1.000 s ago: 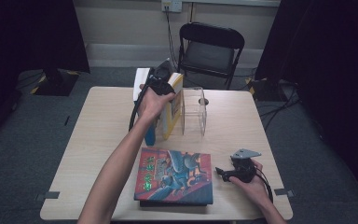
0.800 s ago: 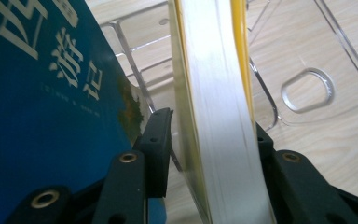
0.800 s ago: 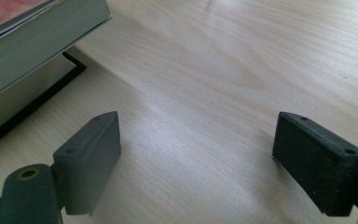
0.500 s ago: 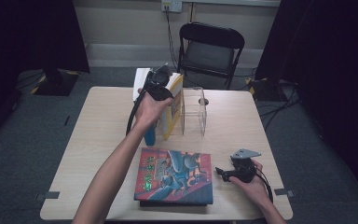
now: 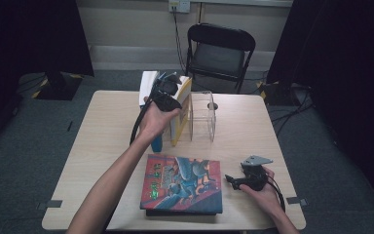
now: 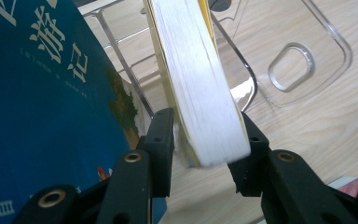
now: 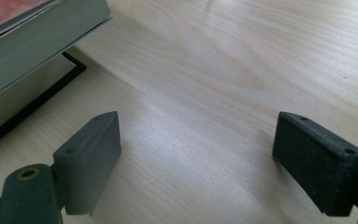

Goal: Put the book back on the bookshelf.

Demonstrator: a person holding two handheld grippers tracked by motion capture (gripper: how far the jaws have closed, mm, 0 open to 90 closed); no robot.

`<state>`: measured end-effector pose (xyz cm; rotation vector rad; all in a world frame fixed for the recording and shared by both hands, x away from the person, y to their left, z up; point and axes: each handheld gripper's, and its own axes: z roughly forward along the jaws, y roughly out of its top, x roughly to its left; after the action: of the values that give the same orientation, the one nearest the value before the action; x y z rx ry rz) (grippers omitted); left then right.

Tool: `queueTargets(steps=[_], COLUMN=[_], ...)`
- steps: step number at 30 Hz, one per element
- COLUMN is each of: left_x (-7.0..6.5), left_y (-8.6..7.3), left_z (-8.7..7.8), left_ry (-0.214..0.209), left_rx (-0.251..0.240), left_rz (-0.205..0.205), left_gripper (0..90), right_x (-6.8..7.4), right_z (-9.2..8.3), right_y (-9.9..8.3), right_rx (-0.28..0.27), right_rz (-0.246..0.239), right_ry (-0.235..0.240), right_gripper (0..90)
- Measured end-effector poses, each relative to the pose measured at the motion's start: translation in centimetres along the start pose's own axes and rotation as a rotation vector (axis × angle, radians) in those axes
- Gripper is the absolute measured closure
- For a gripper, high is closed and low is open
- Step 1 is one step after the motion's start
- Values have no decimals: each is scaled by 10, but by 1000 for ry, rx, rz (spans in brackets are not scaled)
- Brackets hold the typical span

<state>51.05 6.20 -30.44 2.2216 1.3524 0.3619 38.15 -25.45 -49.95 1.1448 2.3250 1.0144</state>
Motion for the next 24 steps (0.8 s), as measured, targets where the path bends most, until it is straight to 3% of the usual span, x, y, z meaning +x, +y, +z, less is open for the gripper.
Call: queueTargets(steps=[5, 19, 22, 24], left_x=[-3, -4, -4, -3], left_y=[-7, -32, -39, -42], left_z=[3, 19, 23, 25], left_ry=[0, -8, -2, -21], left_rx=[-21, -101, -147, -161], left_rz=[7, -26, -26, -38], left_gripper=[636, 637, 660, 664], right_x=[0, 0, 0, 0], right_z=[0, 0, 0, 0], right_y=[0, 0, 0, 0], right_rx=[0, 0, 0, 1], right_rz=[-1, 0, 0, 0], right_ry=[-2, 0, -2, -2], right_gripper=[148, 148, 148, 148])
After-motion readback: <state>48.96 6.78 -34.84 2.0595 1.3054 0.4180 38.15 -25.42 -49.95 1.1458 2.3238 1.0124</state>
